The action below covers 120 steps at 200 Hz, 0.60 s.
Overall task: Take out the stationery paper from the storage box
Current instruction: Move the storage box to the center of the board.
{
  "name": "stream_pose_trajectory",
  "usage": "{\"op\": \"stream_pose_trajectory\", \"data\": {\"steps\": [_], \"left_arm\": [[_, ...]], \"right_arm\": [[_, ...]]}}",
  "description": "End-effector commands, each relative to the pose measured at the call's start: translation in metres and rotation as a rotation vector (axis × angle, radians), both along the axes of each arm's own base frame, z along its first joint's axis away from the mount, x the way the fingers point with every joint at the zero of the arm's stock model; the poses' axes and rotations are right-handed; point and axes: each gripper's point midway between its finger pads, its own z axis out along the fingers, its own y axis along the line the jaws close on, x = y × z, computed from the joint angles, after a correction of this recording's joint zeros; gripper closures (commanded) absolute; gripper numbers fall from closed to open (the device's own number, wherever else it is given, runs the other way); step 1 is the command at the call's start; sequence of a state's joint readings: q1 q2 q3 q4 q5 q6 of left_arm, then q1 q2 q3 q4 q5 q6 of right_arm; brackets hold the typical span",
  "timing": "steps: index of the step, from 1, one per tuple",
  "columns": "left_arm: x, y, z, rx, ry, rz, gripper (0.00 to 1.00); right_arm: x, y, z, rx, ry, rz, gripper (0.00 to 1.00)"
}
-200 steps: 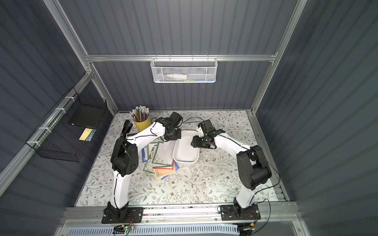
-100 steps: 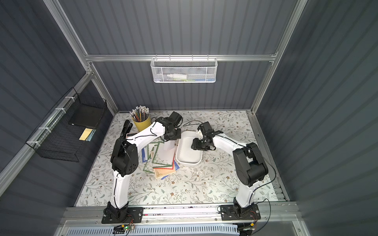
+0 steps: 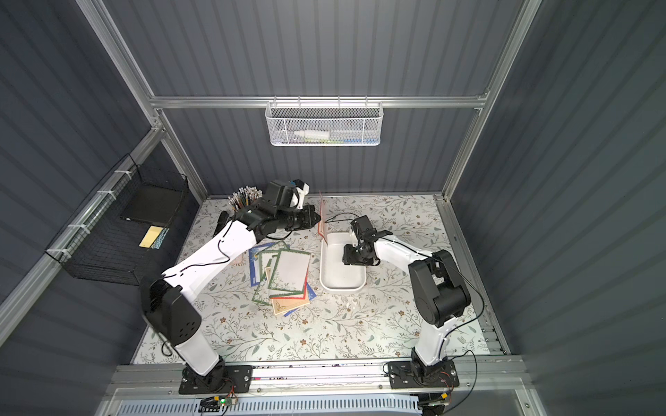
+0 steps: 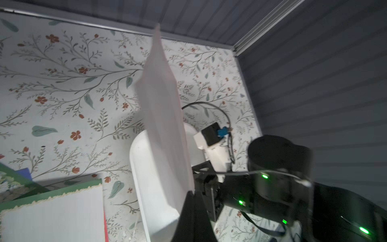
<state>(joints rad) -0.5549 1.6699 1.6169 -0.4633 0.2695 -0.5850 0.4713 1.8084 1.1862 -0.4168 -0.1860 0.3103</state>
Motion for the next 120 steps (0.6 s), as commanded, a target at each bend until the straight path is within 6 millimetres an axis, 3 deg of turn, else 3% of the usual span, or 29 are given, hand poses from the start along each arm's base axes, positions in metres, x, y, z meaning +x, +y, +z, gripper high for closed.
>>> {"op": "stream_pose_trajectory", "data": {"steps": [1, 22, 25, 32, 62, 94, 120], "left_arm": [[-0.01, 0.023, -0.005, -0.053, 0.038, 0.016, 1.0], [-0.028, 0.046, -0.019, -0.077, 0.076, 0.031, 1.0], [-0.034, 0.049, -0.032, -0.07, 0.105, 0.031, 1.0], [-0.041, 0.053, -0.039, -0.081, 0.119, 0.034, 1.0], [-0.058, 0.057, -0.058, -0.092, 0.14, 0.019, 1.0], [-0.065, 0.054, -0.073, -0.12, 0.168, 0.002, 1.0], [-0.075, 0.059, -0.095, -0.092, 0.214, 0.002, 1.0]], "right_arm": [[0.003, -0.018, -0.01, -0.086, 0.017, -0.016, 0.5], [0.005, -0.027, -0.014, -0.103, 0.027, -0.023, 0.5], [0.005, -0.029, -0.015, -0.105, 0.029, -0.026, 0.5], [0.006, -0.031, -0.015, -0.106, 0.029, -0.028, 0.5], [0.011, -0.047, -0.014, -0.13, 0.027, -0.055, 0.5], [0.014, -0.05, -0.009, -0.13, 0.024, -0.064, 0.5], [0.013, -0.052, -0.01, -0.138, 0.025, -0.068, 0.5]]}}
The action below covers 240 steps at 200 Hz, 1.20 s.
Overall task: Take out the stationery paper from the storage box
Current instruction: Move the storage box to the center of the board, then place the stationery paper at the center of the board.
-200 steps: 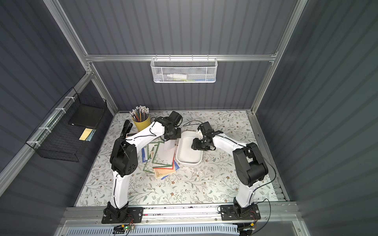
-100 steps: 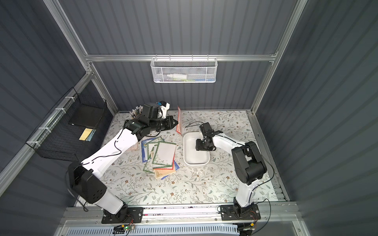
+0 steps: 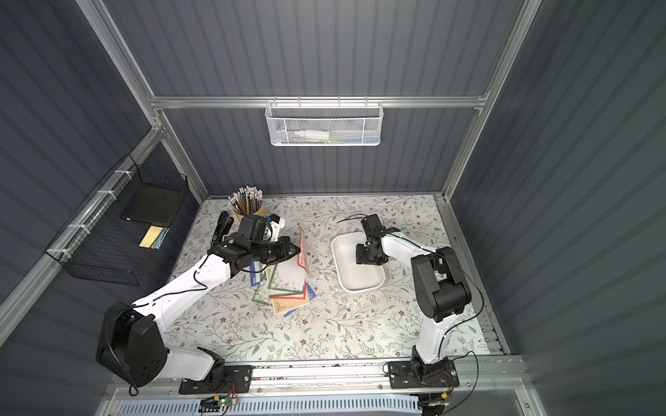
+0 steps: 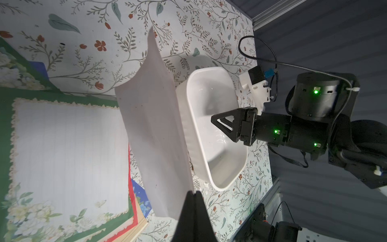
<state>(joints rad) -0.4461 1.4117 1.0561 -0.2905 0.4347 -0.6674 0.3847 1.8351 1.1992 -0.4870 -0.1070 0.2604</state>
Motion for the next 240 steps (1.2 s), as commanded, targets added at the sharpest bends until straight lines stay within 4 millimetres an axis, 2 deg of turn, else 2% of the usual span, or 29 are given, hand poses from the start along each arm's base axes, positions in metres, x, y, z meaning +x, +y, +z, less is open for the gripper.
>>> {"op": "stream_pose_trajectory", "data": {"steps": [1, 11, 34, 51, 70, 115, 156, 173, 204, 240], "left_arm": [[-0.011, -0.001, 0.0, -0.027, -0.002, -0.022, 1.0], [-0.014, 0.0, -0.007, -0.023, 0.012, -0.021, 1.0], [-0.017, -0.004, -0.01, -0.066, 0.004, -0.036, 1.0], [-0.021, -0.005, -0.028, -0.053, 0.047, -0.049, 1.0], [-0.024, 0.007, -0.052, 0.054, 0.103, -0.034, 1.0], [-0.026, 0.032, -0.069, 0.205, 0.147, 0.037, 0.97], [-0.031, 0.055, -0.098, 0.336, 0.222, 0.105, 0.84], [-0.029, 0.068, -0.102, 0.398, 0.227, 0.156, 0.72], [-0.027, 0.081, -0.103, 0.472, 0.232, 0.202, 0.7], [-0.03, 0.1, -0.107, 0.565, 0.267, 0.262, 0.41]], "right_arm": [[0.002, -0.003, 0.005, -0.022, -0.007, 0.004, 0.49], [0.001, -0.004, 0.003, -0.023, -0.001, 0.004, 0.5], [0.0, -0.003, -0.001, -0.02, 0.012, 0.003, 0.5], [0.0, -0.001, -0.002, -0.013, 0.021, 0.008, 0.5], [0.001, 0.001, 0.0, -0.003, 0.019, 0.013, 0.5], [-0.003, 0.01, -0.008, 0.045, 0.046, 0.016, 0.5], [-0.007, 0.01, -0.013, 0.048, 0.061, 0.02, 0.51], [-0.007, 0.009, -0.014, 0.045, 0.062, 0.023, 0.51], [-0.009, 0.012, -0.017, 0.061, 0.073, 0.02, 0.51], [-0.008, 0.015, -0.008, 0.088, 0.039, 0.027, 0.48]]}}
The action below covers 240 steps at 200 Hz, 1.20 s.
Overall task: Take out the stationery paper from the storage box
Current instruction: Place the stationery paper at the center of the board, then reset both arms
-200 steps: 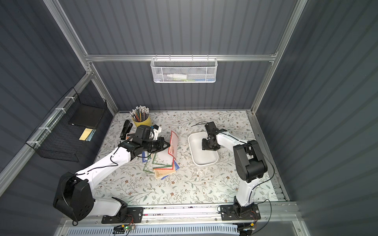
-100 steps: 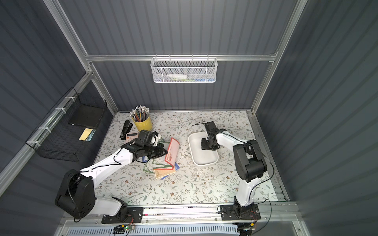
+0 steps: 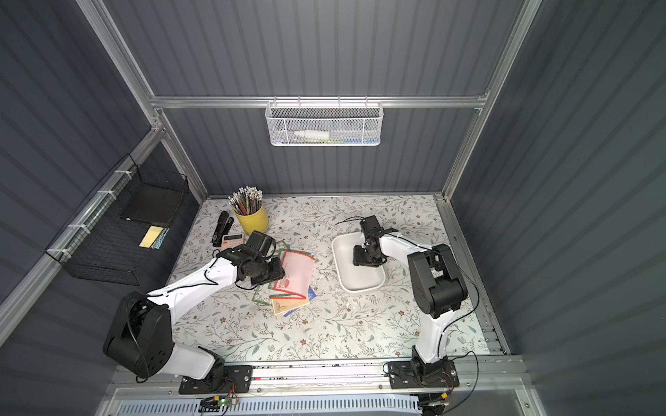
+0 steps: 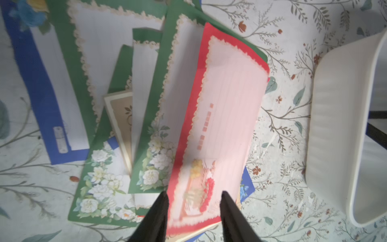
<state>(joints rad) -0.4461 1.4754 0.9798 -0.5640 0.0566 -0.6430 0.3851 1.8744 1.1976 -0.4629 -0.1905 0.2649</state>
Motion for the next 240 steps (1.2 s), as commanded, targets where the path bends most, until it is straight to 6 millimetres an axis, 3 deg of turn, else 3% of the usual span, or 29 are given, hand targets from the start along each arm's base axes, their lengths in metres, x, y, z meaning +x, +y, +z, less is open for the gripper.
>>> {"op": "stream_pose_trajectory", "data": {"steps": [1, 20, 33, 48, 52, 59, 66, 86, 99, 113, 124, 140, 155, 187, 201, 219, 240], "left_arm": [[-0.003, 0.018, -0.004, 0.106, 0.039, 0.054, 0.41], [0.003, 0.028, 0.011, 0.167, 0.02, 0.079, 0.28], [0.019, 0.034, 0.041, 0.209, -0.057, 0.094, 0.21], [0.042, 0.042, 0.098, 0.24, -0.233, 0.115, 0.16], [0.048, 0.042, 0.115, 0.237, -0.288, 0.118, 0.15], [0.056, 0.045, 0.147, 0.235, -0.395, 0.127, 0.08], [0.062, 0.049, 0.178, 0.229, -0.505, 0.143, 0.01], [0.067, 0.058, 0.251, 0.215, -0.793, 0.16, 0.01], [0.065, 0.06, 0.282, 0.218, -0.944, 0.144, 0.01], [0.062, 0.059, 0.287, 0.224, -1.011, 0.111, 0.01], [0.06, 0.057, 0.271, 0.286, -1.019, 0.033, 0.01], [0.061, 0.058, 0.259, 0.318, -1.041, 0.025, 0.01], [0.061, 0.058, 0.241, 0.359, -1.06, -0.012, 0.01], [0.053, 0.076, 0.204, 0.418, -1.138, 0.067, 0.01], [0.047, 0.084, 0.186, 0.456, -1.181, 0.081, 0.01], [0.042, 0.078, 0.156, 0.496, -1.225, -0.002, 0.01], [0.038, 0.086, 0.12, 0.493, -1.229, 0.017, 0.01]], "right_arm": [[-0.003, 0.001, 0.005, 0.021, -0.01, 0.001, 0.47], [0.005, 0.0, 0.03, 0.027, -0.086, -0.007, 0.44], [0.012, -0.002, 0.058, 0.036, -0.164, -0.013, 0.38], [0.02, -0.004, 0.1, 0.043, -0.275, -0.017, 0.33], [0.023, -0.005, 0.112, 0.046, -0.309, -0.023, 0.25], [0.026, -0.006, 0.133, 0.057, -0.369, -0.029, 0.2], [0.028, -0.008, 0.155, 0.072, -0.436, -0.036, 0.02], [0.028, -0.016, 0.216, 0.111, -0.627, -0.068, 0.01], [0.022, -0.026, 0.25, 0.122, -0.739, -0.106, 0.01], [0.012, -0.045, 0.281, 0.126, -0.866, -0.183, 0.01], [-0.002, -0.066, 0.302, 0.122, -0.963, -0.267, 0.01], [-0.02, -0.095, 0.317, 0.12, -1.107, -0.392, 0.01], [-0.04, -0.113, 0.318, 0.105, -1.236, -0.425, 0.01], [-0.075, -0.13, 0.279, 0.035, -1.426, -0.382, 0.01], [-0.08, -0.138, 0.253, -0.024, -1.4, -0.39, 0.01], [-0.083, -0.163, 0.216, -0.141, -1.345, -0.502, 0.01], [-0.09, -0.193, 0.174, -0.242, -1.269, -0.661, 0.01]]}}
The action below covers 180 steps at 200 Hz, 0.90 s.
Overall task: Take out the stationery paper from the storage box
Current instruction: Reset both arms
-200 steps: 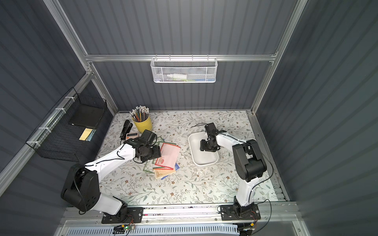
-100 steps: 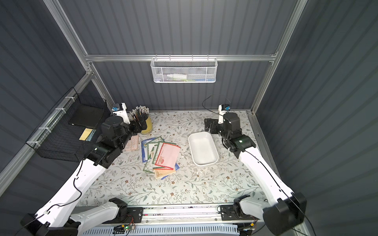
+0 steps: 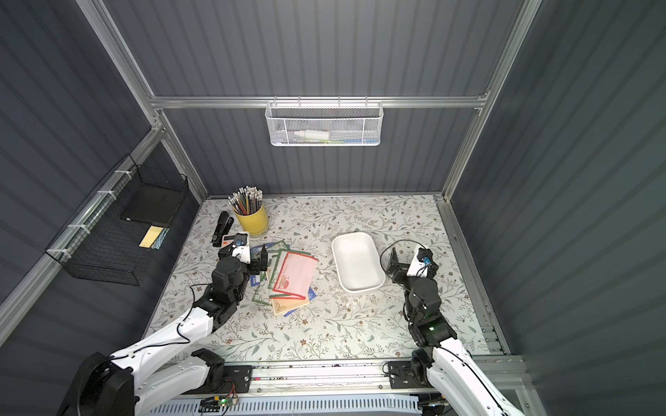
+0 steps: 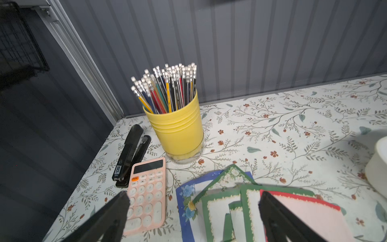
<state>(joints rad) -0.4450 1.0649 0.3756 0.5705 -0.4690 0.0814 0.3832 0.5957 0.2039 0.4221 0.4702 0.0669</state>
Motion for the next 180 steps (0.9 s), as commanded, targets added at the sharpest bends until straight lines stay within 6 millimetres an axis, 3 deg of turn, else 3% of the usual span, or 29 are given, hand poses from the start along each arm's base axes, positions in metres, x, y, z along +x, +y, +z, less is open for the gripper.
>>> {"op": "stream_pose_trajectory", "data": {"steps": [1, 17, 40, 104, 132, 153, 160, 165, 180], "left_arm": [[0.0, 0.007, 0.018, -0.021, -0.192, 0.013, 0.01], [0.001, 0.01, -0.002, -0.021, -0.173, 0.006, 0.01], [0.006, 0.016, -0.017, 0.005, -0.162, 0.021, 0.01], [0.034, 0.017, -0.016, 0.017, -0.194, -0.03, 0.01], [0.047, 0.035, -0.016, -0.037, -0.22, -0.001, 0.01], [0.045, 0.049, -0.016, -0.08, -0.258, 0.046, 0.01], [0.046, 0.05, -0.015, -0.078, -0.25, 0.049, 0.01], [0.05, 0.048, -0.015, -0.064, -0.23, 0.043, 0.01], [0.062, 0.026, -0.02, 0.015, -0.126, -0.079, 0.01]], "right_arm": [[-0.01, -0.041, -0.009, 0.03, -0.052, -0.238, 0.01], [-0.014, -0.043, -0.034, 0.064, -0.045, -0.245, 0.01], [-0.016, -0.04, -0.052, 0.055, -0.04, -0.211, 0.01], [-0.009, -0.045, -0.046, -0.018, -0.069, -0.218, 0.01], [0.012, -0.036, -0.047, -0.054, -0.042, -0.154, 0.01], [0.031, -0.035, -0.048, -0.083, -0.023, -0.162, 0.01], [0.039, -0.034, -0.044, -0.083, -0.029, -0.161, 0.01], [0.045, -0.032, -0.053, -0.094, 0.004, -0.154, 0.01], [0.063, -0.023, -0.055, -0.127, 0.024, -0.109, 0.01]]}}
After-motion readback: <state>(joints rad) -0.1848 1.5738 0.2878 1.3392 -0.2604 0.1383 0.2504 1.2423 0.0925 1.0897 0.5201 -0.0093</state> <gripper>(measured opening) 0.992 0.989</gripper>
